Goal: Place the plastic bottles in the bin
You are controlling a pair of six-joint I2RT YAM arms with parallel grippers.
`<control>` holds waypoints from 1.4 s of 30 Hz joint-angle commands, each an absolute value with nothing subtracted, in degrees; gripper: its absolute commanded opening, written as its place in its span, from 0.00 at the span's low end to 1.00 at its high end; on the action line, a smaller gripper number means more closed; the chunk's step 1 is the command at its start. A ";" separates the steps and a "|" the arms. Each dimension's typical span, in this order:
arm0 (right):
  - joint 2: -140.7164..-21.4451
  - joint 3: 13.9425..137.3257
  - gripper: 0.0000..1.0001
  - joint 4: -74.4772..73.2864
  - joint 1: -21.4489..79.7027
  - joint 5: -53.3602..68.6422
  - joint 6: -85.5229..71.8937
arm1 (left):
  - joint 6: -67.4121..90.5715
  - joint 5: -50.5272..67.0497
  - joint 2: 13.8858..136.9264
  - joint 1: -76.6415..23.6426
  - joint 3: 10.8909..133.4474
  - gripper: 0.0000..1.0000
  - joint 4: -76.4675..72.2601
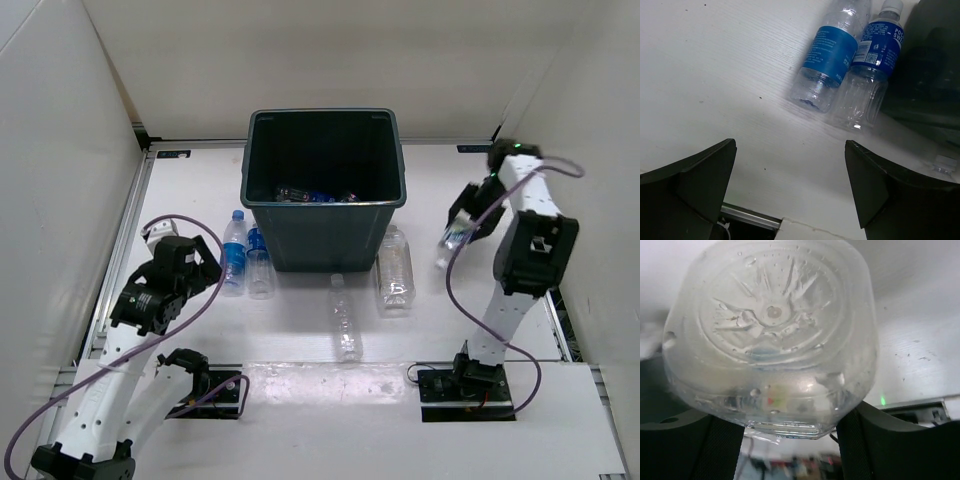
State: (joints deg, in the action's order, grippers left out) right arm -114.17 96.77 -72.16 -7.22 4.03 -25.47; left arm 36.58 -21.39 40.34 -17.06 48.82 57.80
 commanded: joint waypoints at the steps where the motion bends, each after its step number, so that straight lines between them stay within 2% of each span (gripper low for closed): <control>1: -103.21 106.15 0.36 -73.22 -10.62 7.11 -27.59 | 37.62 -21.27 41.39 -17.14 51.59 1.00 56.51; 8: -92.39 115.82 0.33 -62.17 -11.95 16.59 -35.06 | 41.74 -17.93 43.07 -17.40 50.54 1.00 55.90; 16: -88.33 120.41 0.32 -47.40 -8.27 29.52 -42.71 | 40.96 -16.17 44.21 -17.23 51.94 1.00 57.39; 19: -88.85 121.46 0.32 -41.94 -2.83 34.27 -42.98 | 39.38 -16.26 44.30 -17.40 53.26 1.00 59.59; 20: -89.64 123.38 0.32 -41.75 2.76 34.80 -41.93 | 39.11 -16.43 43.95 -17.32 52.91 1.00 60.02; 24: -95.79 130.07 0.36 -49.19 13.17 31.82 -36.31 | 39.11 -15.82 43.68 -17.66 52.12 1.00 59.94; 27: -98.77 133.49 0.47 -52.90 20.12 28.49 -34.37 | 37.62 -15.82 43.51 -18.81 52.47 1.00 59.24; 28: -99.40 134.38 0.73 -53.95 21.78 28.13 -34.10 | 37.27 -15.82 43.51 -18.98 52.30 1.00 59.33; 29: -100.36 134.91 0.90 -55.10 23.10 27.78 -34.01 | 36.83 -15.91 43.16 -18.90 52.38 1.00 59.24; 33: -102.04 137.37 0.90 -55.64 23.38 28.39 -34.71 | 35.77 -17.66 42.63 -19.86 52.38 1.00 59.15; 42: -98.36 138.16 0.90 -51.07 16.71 30.06 -37.53 | 35.77 -20.39 41.57 -19.95 52.65 1.00 59.59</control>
State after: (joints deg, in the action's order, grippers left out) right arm -102.02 135.72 -54.26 18.72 29.10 -36.51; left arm 35.99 -18.74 42.19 -19.68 50.81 59.57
